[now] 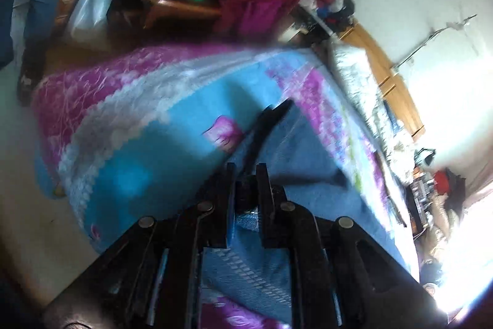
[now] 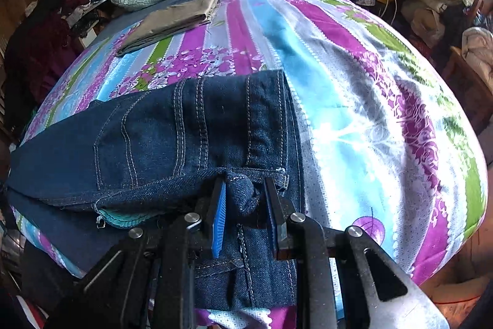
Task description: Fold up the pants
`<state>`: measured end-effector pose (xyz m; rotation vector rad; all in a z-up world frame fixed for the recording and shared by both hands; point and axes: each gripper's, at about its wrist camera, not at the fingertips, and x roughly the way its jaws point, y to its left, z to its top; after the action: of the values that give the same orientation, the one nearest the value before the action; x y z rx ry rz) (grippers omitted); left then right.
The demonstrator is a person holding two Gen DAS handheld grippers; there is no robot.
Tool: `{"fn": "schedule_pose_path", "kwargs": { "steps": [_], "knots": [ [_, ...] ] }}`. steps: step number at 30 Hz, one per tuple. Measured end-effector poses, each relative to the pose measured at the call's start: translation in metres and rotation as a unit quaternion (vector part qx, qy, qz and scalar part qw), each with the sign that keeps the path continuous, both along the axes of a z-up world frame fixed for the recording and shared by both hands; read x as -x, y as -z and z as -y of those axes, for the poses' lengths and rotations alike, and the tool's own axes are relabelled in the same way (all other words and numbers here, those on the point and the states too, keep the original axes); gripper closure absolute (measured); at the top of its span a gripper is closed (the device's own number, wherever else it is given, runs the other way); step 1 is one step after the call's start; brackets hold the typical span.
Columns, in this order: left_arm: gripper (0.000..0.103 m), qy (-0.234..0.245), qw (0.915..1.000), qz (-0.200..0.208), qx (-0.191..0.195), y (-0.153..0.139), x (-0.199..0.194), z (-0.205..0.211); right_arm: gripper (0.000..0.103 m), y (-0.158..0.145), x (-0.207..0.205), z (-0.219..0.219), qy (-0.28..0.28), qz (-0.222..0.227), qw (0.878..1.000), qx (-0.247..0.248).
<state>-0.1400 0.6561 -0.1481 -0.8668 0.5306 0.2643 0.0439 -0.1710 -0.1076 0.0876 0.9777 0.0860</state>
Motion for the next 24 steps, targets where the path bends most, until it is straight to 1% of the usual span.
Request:
{"fn": "schedule_pose_path", "kwargs": {
  "steps": [1,3,4,5,6,8,9,10,12,14,15,16,17,18,19,20,21,22,23,24],
  "knots": [
    [0.091,0.001,0.9999,0.011,0.002,-0.005,0.001,-0.001,0.078,-0.009,0.000,-0.002,-0.007,0.008,1.000,0.006],
    [0.091,0.005,0.9989,0.046,0.000,-0.023,0.005,0.000,0.078,-0.027,0.009,-0.002,-0.010,0.027,1.000,-0.001],
    [0.091,0.006,0.9981,0.061,-0.004,-0.031,0.009,0.002,0.078,-0.031,0.013,-0.002,-0.010,0.029,1.000,-0.004],
    [0.091,0.006,0.9976,0.069,-0.004,-0.030,0.017,0.001,0.078,-0.030,0.017,0.000,-0.012,0.021,1.000,-0.007],
    [0.091,0.004,0.9976,0.069,0.001,-0.023,0.024,-0.002,0.078,-0.026,0.020,0.000,-0.015,0.011,1.000,-0.004],
    [0.091,-0.005,0.9988,0.035,0.035,0.009,0.035,-0.010,0.078,-0.005,0.024,0.001,-0.021,-0.022,0.999,0.016],
    [0.091,-0.010,0.9987,0.011,0.049,0.025,0.036,-0.011,0.078,0.003,0.025,-0.001,-0.024,-0.035,0.999,0.026],
    [0.091,-0.012,0.9986,0.007,0.050,0.033,0.039,-0.009,0.078,0.007,0.026,-0.001,-0.024,-0.040,0.998,0.029],
    [0.091,-0.016,0.9985,0.031,0.043,0.023,0.045,-0.004,0.078,0.002,0.031,0.002,-0.022,-0.030,0.999,0.019],
    [0.091,-0.007,0.9984,0.050,0.026,0.006,0.048,-0.003,0.077,-0.007,0.033,0.007,-0.027,-0.015,0.999,0.013],
    [0.094,-0.005,0.9988,0.048,0.012,0.000,0.049,-0.005,0.075,-0.006,0.033,0.008,-0.029,-0.018,0.999,0.014],
    [0.096,-0.008,0.9992,0.040,0.003,-0.002,0.050,-0.008,0.070,-0.003,0.033,0.009,-0.028,-0.027,0.999,0.020],
    [0.096,-0.005,0.9993,0.032,0.019,0.002,0.057,-0.017,0.067,0.000,0.035,0.011,-0.025,-0.036,0.999,0.019],
    [0.096,-0.011,0.9991,0.028,0.030,0.005,0.066,-0.023,0.061,0.004,0.038,0.015,-0.018,-0.041,0.999,0.012],
    [0.095,-0.025,0.9987,0.022,0.037,0.008,0.078,-0.029,0.053,0.006,0.042,0.020,-0.008,-0.045,0.999,-0.001],
    [0.093,-0.038,0.9986,0.004,0.037,0.010,0.093,-0.032,0.050,0.006,0.047,0.026,0.007,-0.045,0.999,-0.018],
    [0.092,-0.039,0.9987,-0.013,0.031,0.010,0.101,-0.030,0.046,0.006,0.052,0.032,0.027,-0.040,0.998,-0.034],
    [0.088,-0.037,0.9982,-0.029,0.037,0.007,0.106,-0.024,0.043,0.006,0.057,0.040,0.054,-0.032,0.996,-0.056],
    [0.082,-0.032,0.9975,-0.026,0.057,0.006,0.105,-0.018,0.043,0.007,0.061,0.050,0.089,-0.028,0.992,-0.088],
    [0.059,-0.023,0.9956,-0.018,0.089,0.003,0.102,-0.011,0.043,0.010,0.062,0.056,0.113,-0.031,0.985,-0.124]
  ]
}}
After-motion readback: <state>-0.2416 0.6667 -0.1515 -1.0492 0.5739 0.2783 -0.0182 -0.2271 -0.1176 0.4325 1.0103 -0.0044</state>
